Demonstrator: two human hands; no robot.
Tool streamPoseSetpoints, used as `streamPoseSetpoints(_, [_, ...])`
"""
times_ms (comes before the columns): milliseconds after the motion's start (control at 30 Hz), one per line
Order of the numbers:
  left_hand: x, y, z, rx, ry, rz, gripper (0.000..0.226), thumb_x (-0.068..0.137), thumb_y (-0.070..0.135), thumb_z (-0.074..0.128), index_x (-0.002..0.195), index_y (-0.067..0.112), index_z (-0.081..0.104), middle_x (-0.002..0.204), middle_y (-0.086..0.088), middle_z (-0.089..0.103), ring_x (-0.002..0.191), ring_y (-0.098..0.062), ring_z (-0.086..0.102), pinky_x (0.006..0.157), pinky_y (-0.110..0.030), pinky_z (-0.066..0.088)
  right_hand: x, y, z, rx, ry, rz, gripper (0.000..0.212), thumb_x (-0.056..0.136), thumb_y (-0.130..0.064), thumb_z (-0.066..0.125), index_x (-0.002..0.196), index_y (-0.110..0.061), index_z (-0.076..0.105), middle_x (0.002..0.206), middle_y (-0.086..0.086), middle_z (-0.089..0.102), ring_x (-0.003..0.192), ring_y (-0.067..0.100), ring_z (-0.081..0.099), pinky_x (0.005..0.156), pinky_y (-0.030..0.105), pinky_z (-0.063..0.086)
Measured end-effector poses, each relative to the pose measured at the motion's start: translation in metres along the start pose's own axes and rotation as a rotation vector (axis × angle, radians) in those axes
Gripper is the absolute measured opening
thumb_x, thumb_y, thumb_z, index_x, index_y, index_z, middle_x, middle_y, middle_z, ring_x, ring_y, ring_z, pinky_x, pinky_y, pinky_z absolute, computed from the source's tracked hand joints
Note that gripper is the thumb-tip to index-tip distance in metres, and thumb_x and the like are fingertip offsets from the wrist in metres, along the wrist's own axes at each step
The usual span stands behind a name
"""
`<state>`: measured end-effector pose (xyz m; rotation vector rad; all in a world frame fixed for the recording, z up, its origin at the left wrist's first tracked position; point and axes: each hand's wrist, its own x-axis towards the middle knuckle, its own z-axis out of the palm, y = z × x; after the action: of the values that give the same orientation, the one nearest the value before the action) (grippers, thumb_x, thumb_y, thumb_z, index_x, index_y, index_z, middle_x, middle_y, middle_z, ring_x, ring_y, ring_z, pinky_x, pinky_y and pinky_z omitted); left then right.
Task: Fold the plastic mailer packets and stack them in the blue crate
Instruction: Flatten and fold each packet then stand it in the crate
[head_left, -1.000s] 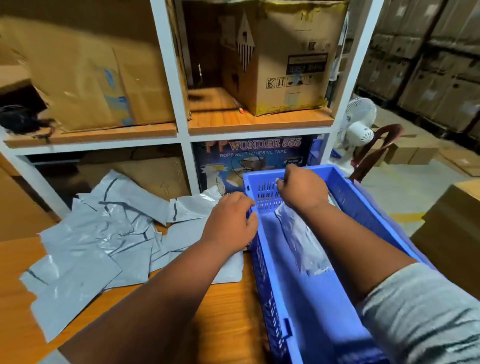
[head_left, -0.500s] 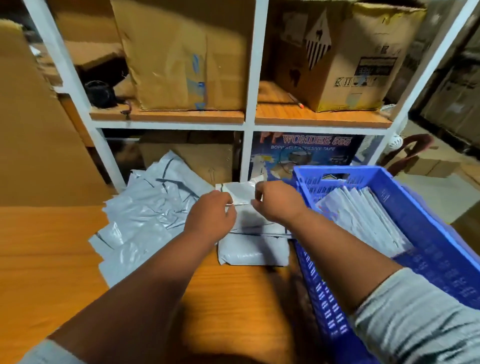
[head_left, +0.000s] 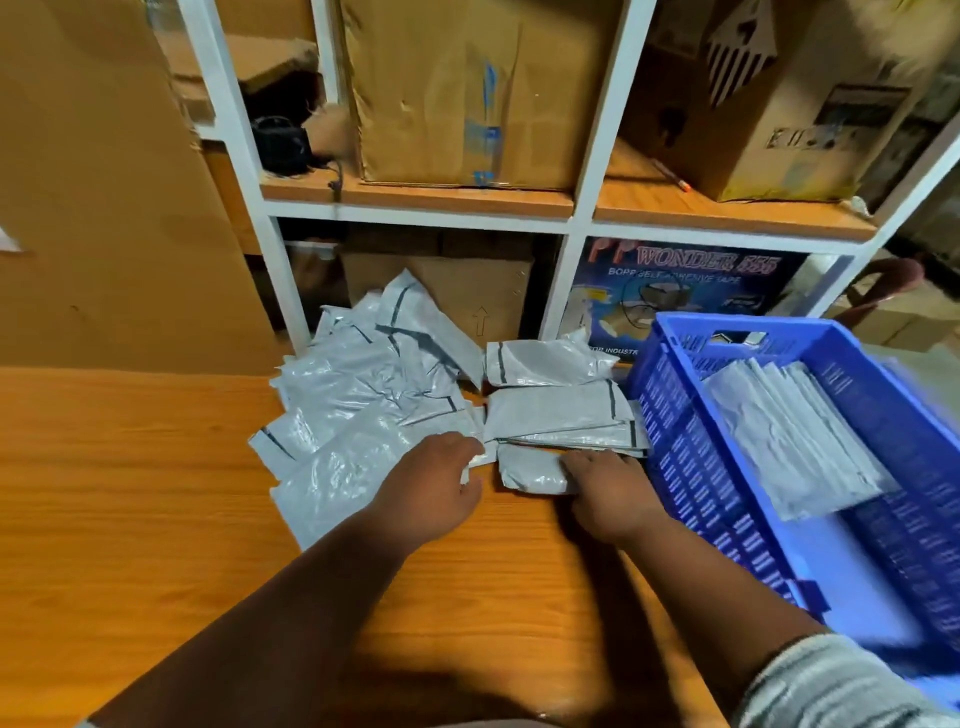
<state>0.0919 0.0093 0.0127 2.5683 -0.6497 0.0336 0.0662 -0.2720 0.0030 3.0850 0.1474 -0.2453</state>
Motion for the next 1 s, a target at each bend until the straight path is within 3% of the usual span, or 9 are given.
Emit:
streamPoseSetpoints(133, [-0.009,-0.003,-0.003,-0.175,-0.116,0.083,0.081,0.089,0.041,0.082,0.159,0.036,0.043,0.158,0.016,0.043,0.146,-0.004,0.035,0.116,-0.018,0.027,-0.011,-0.006,-0.019,0.42,-0.025,-0.133,0.034,0.084,-0.05,0.07,0.117,-0.041,0.066,0.104,-0.017,0.071,0.096,0.006,0.067,0.083,0.039,0.057])
streamPoseSetpoints(233, [-0.008,-0.01,-0.003,-0.455,-0.142,-0.048,0.043,0.084,0.033,0.088,0.123,0.037,0.07,0.122,0.015,0.073,0.112,-0.005,0.067,0.094,-0.025,0.055,-0.019,-0.021,-0.036,0.622,-0.112,-0.149,0.034,0.08,-0.042,0.074,0.114,-0.038,0.071,0.102,-0.013,0.074,0.095,0.007,0.069,0.084,0.038,0.059])
streamPoseSetpoints(300, [-0.009,-0.017,-0.006,-0.687,-0.132,-0.164,0.035,0.085,0.035,0.09,0.116,0.033,0.074,0.108,0.013,0.078,0.098,-0.003,0.073,0.086,-0.029,0.059,-0.024,-0.023,-0.037,0.839,-0.126,-0.082,0.031,0.084,-0.042,0.078,0.114,-0.034,0.074,0.108,-0.008,0.076,0.102,0.014,0.073,0.092,0.043,0.061])
streamPoseSetpoints(433, [-0.022,-0.038,-0.009,-1.048,-0.082,-0.327,0.026,0.097,0.035,0.079,0.122,0.027,0.075,0.113,0.012,0.081,0.104,-0.007,0.076,0.099,-0.036,0.057,-0.045,-0.021,-0.018,1.44,-0.128,0.246,0.044,0.09,-0.044,0.085,0.125,-0.02,0.074,0.12,0.016,0.076,0.111,0.034,0.073,0.102,0.059,0.056])
streamPoseSetpoints(533, [-0.033,-0.043,-0.003,-1.206,-0.138,-0.417,0.029,0.098,0.034,0.079,0.125,0.024,0.075,0.119,0.007,0.08,0.113,-0.014,0.075,0.108,-0.045,0.053,-0.057,-0.048,-0.001,1.713,-0.157,0.331,0.05,0.094,-0.031,0.083,0.138,-0.019,0.065,0.129,0.017,0.074,0.117,0.039,0.072,0.089,0.05,0.063])
streamPoseSetpoints(633, [-0.042,-0.038,0.002,-1.258,-0.165,-0.472,0.031,0.098,0.03,0.078,0.128,0.023,0.074,0.12,0.006,0.08,0.114,-0.015,0.075,0.109,-0.046,0.053,-0.066,-0.068,0.009,1.769,-0.053,0.406,0.054,0.092,-0.021,0.084,0.141,-0.016,0.062,0.128,0.014,0.075,0.117,0.036,0.074,0.089,0.047,0.064])
streamPoseSetpoints(767, [-0.054,-0.029,0.005,-1.259,-0.138,-0.448,0.032,0.096,0.025,0.081,0.127,0.022,0.076,0.122,0.005,0.08,0.117,-0.016,0.074,0.115,-0.047,0.05,-0.078,-0.07,0.013,1.744,0.001,0.418,0.056,0.09,-0.019,0.085,0.139,-0.01,0.062,0.125,0.015,0.076,0.116,0.037,0.074,0.102,0.058,0.058])
streamPoseSetpoints(933, [-0.071,-0.017,-0.004,-1.188,-0.104,-0.418,0.031,0.095,0.026,0.082,0.125,0.025,0.076,0.12,0.007,0.08,0.116,-0.014,0.074,0.113,-0.045,0.051,-0.096,-0.055,0.007,1.715,-0.111,0.295,0.044,0.094,-0.011,0.079,0.136,-0.01,0.064,0.125,0.014,0.077,0.116,0.035,0.074,0.098,0.045,0.06])
streamPoseSetpoints(1000, [-0.079,-0.013,-0.009,-1.12,-0.062,-0.349,0.029,0.093,0.015,0.083,0.12,0.022,0.076,0.114,0.001,0.08,0.107,-0.012,0.075,0.101,-0.036,0.056,-0.103,-0.041,0.005,1.576,-0.079,0.187,0.04,0.093,-0.009,0.08,0.13,-0.013,0.067,0.118,0.005,0.078,0.111,0.031,0.074,0.093,0.038,0.06])
